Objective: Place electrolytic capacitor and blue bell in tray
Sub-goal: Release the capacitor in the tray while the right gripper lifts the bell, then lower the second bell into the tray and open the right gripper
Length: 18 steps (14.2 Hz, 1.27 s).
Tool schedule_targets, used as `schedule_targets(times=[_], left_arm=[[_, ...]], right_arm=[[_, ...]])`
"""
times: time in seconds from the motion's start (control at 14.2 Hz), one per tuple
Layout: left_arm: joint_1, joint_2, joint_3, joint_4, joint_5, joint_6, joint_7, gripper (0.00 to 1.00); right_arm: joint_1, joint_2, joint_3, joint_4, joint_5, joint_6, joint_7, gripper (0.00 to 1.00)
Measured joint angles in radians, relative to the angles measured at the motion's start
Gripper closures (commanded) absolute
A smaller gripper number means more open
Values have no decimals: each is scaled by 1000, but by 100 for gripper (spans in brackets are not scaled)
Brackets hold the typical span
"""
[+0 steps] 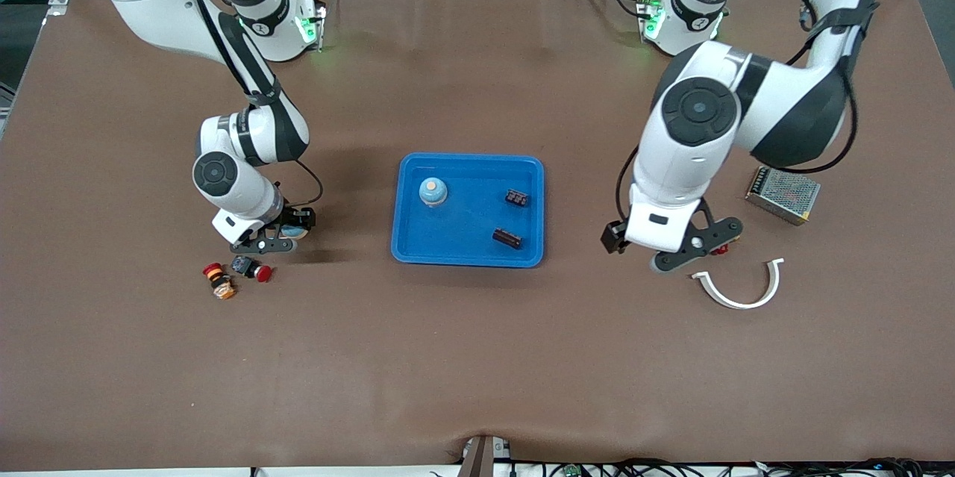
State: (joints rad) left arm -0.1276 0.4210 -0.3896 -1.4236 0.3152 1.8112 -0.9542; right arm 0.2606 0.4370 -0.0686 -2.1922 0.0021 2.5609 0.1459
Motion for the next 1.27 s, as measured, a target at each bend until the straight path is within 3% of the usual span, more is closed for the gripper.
schedule_targets(times=[0.35,0.56,0.77,1.27], left_arm=[[57,-58,0,0,-7,-51,188,0],[91,-89,1,0,-26,-57,247,0],[97,-128,12,0,-67,-82,306,0],[93,-248,165,-4,-195,-205,560,0]], right_arm=[[18,0,5,22,0,-60,42,56],[75,-7,10,102,0,-200,170,55],[145,-11,15,164,11,-254,322,55],[291,3,23,301,137,-292,576,55]])
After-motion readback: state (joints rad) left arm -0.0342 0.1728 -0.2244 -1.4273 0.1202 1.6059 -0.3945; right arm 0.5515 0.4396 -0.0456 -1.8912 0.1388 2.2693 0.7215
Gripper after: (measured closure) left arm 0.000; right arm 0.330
